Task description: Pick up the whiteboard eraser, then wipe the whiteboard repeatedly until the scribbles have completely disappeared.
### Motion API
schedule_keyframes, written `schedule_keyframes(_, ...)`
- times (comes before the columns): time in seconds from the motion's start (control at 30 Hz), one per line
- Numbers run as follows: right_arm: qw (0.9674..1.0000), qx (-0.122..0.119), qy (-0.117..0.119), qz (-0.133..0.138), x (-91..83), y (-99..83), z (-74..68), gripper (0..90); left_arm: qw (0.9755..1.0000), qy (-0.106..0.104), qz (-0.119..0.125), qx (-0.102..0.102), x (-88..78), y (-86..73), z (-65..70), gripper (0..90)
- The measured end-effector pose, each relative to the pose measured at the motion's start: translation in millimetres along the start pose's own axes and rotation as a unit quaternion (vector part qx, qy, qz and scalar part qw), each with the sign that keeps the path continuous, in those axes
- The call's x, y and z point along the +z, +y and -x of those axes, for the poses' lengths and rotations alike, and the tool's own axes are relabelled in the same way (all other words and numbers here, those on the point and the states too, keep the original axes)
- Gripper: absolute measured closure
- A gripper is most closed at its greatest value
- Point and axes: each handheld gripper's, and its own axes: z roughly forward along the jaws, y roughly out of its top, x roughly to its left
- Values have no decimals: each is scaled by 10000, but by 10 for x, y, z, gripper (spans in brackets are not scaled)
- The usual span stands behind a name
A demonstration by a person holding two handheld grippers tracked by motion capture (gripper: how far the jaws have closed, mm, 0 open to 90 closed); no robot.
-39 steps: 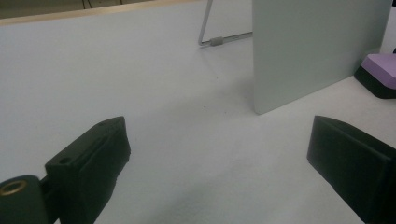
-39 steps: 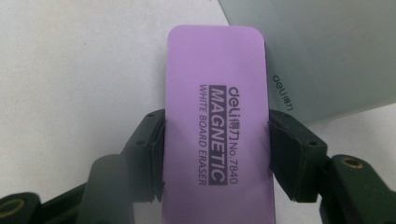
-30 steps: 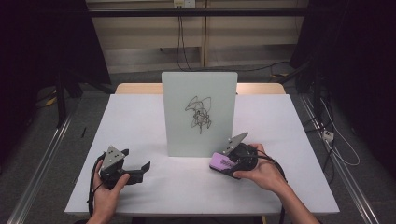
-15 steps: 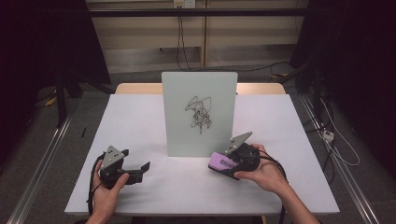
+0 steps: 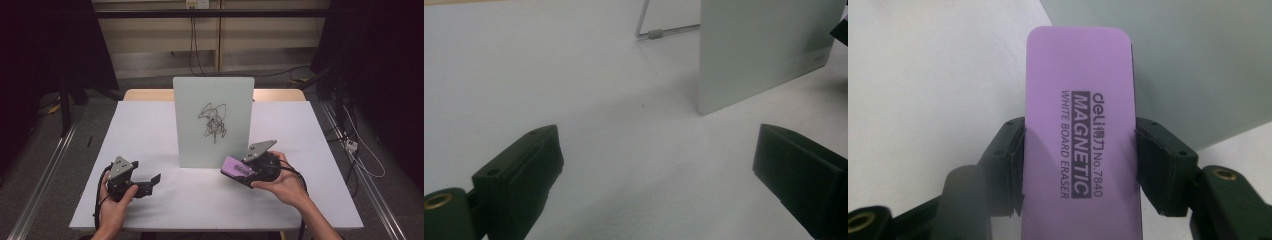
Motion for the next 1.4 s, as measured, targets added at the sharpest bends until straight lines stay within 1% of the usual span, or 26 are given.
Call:
schedule_keyframes(0.13, 9999, -54, -103, 112, -7, 20, -14, 413, 10000, -2, 45, 37, -23, 12, -2, 55)
schedule_keyframes(0.23, 9996, -57, -149, 231, -30, 31, -30, 413, 10000, 11, 59, 25, -25, 16, -2, 55)
schedule_keyframes(0.27, 9996, -57, -149, 231, -30, 31, -30, 413, 10000, 14, 55, 17, -24, 16, 0, 55)
schedule_keyframes(0.3, 9993, -81, -191, 315, -49, 34, -35, 413, 10000, 13, 43, 32, -25, 13, 8, 55)
schedule_keyframes(0.4, 9986, -81, -302, 427, -79, 35, -38, 413, 10000, 24, 36, 76, -33, 15, 14, 55)
schedule_keyframes(0.53, 9976, -67, -387, 577, -121, 41, -39, 413, 10000, 44, 31, 72, -36, 15, 17, 55)
schedule_keyframes(0.57, 9968, -65, -461, 652, -144, 45, -33, 413, 10000, 58, 26, 68, -29, 16, 16, 55)
schedule_keyframes(0.7, 9958, -41, -530, 740, -171, 51, -25, 413, 10000, 46, 23, 69, -9, 17, 17, 55)
schedule_keyframes(0.73, 9956, -39, -550, 763, -175, 56, -19, 413, 10000, 14, -14, 79, 4, 12, 12, 55)
schedule_keyframes(0.83, 9949, -24, -592, 816, -186, 73, -14, 413, 10000, 6, -36, 68, 11, 3, 3, 55)
schedule_keyframes(0.97, 9941, -93, -636, 873, -193, 121, -23, 413, 10000, 23, -21, 86, -7, 0, 0, 55)
schedule_keyframes(1.0, 9934, -118, -669, 926, -198, 148, -32, 413, 10000, 27, -15, 92, -15, 1, 4, 55)
schedule_keyframes(1.1, 9925, -188, -684, 991, -209, 195, -38, 413, 9999, 45, 4, 133, -25, 15, 10, 55)
schedule_keyframes(1.23, 9917, -220, -679, 1065, -221, 234, -46, 413, 9999, 66, 3, 127, -16, 20, 22, 55)
schedule_keyframes(1.3, 9905, -285, -709, 1141, -236, 267, -53, 413, 9999, 58, -24, 153, -6, 18, 28, 55)
schedule_keyframes(1.33, 9905, -285, -709, 1141, -236, 267, -53, 413, 9998, 65, -35, 161, -1, 19, 31, 55)
schedule_keyframes(1.37, 9894, -335, -766, 1192, -245, 292, -49, 413, 9998, 74, -48, 177, 4, 21, 32, 55)
schedule_keyframes(1.4, 9894, -335, -766, 1192, -245, 292, -49, 413, 9998, 62, -48, 184, 10, 22, 33, 55)
